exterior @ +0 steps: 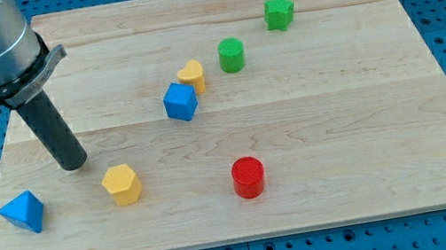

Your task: Push the yellow hexagon to the left of the red circle

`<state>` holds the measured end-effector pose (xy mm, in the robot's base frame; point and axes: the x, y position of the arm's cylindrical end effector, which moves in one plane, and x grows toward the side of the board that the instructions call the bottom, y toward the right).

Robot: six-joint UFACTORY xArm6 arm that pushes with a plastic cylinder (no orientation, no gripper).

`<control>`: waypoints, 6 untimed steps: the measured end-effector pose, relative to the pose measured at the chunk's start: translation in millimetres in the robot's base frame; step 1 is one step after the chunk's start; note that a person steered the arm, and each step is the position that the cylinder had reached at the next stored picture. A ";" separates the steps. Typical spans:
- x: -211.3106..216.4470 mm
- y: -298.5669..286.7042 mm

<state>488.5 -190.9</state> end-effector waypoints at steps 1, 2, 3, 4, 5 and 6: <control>1.5 1.2; 2.3 5.5; 26.3 31.0; 45.0 34.5; 45.1 87.9; 45.2 130.9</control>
